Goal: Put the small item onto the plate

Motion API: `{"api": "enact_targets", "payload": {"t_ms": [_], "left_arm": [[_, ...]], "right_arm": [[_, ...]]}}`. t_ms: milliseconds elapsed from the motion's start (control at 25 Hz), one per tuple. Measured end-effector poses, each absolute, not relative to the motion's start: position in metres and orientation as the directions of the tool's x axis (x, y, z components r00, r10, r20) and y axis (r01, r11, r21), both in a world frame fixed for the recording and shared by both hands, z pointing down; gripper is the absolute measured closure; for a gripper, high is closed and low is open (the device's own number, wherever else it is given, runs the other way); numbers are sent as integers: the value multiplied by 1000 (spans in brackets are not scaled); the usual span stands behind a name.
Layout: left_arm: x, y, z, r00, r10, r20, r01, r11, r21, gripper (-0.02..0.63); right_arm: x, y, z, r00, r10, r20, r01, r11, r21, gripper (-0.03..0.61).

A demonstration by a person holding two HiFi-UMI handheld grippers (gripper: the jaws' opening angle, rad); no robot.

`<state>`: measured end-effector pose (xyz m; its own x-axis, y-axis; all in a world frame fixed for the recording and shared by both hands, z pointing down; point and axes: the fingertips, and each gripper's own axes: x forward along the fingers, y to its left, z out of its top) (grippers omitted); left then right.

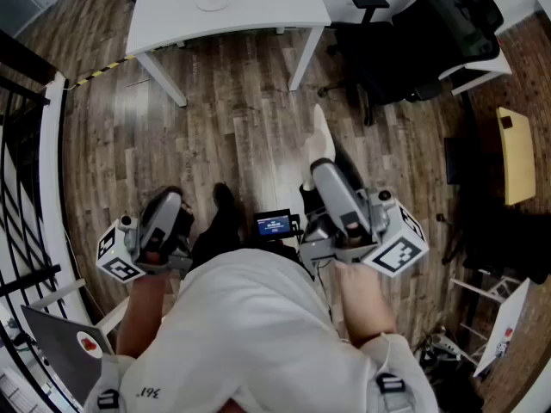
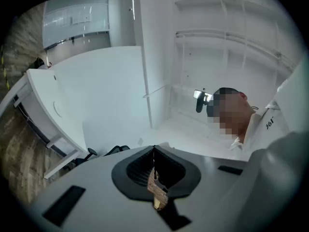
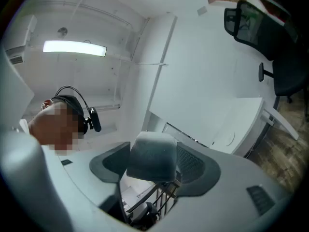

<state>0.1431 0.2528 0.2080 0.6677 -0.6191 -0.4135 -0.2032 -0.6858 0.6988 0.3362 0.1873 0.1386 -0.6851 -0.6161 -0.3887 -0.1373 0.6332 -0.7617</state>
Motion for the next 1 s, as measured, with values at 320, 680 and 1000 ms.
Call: {"api": "enact_targets", "payload": {"t_ms": [320,680,1000], "left_arm": [[105,225,193,647,-575,-501,-206,-764,612,607],[-10,186,213,601,-632,-490,-210,-716,666,607],[-117,134,209,618,-645,-450,-240,-700,673,607]], "right_arm": [[305,174,124,-687,-594,-418,-194,705,-682,275],[208,110,143,-692,-617,-374,-200,662,-722,274],[128,0,179,-671,-699,-249,-338,586,-736,274]]}}
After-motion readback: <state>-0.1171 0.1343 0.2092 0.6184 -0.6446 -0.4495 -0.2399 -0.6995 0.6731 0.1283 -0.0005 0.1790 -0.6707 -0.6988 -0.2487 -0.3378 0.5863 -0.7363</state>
